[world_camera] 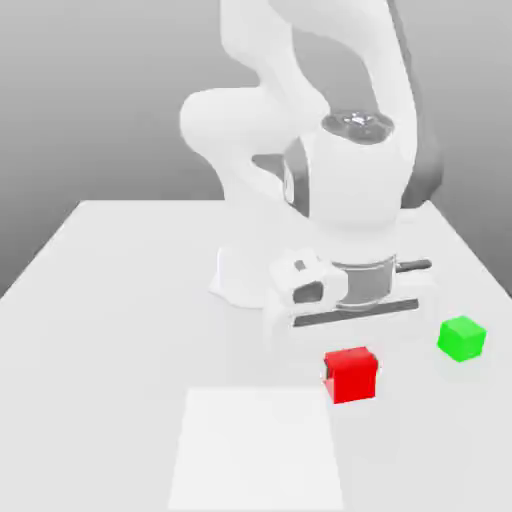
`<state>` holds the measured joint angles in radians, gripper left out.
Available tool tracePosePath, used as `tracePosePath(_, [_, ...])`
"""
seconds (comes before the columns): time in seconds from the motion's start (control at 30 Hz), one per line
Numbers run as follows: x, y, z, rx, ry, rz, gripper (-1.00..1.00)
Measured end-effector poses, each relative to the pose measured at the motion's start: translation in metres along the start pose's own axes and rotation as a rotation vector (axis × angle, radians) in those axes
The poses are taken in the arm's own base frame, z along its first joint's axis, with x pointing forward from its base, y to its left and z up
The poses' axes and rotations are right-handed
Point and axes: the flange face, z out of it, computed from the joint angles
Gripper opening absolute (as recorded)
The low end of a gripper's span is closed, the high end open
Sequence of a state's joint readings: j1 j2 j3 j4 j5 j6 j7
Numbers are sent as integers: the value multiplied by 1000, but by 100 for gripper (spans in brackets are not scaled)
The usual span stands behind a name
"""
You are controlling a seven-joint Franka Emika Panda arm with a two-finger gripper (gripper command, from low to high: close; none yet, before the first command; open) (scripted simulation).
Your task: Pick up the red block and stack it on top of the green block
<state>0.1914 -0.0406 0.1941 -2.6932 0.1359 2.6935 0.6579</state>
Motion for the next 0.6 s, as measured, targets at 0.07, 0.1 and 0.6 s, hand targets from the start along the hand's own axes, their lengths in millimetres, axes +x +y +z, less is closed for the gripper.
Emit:
tracePosePath(0.07, [-24,-21,-2,2,-3,-136,-100])
tracePosePath(0.1, [-37,-31,-3,2,-4,-203,-100])
tracePosePath(0.6, [-241,-100,8,-58,-36,-1187,-100])
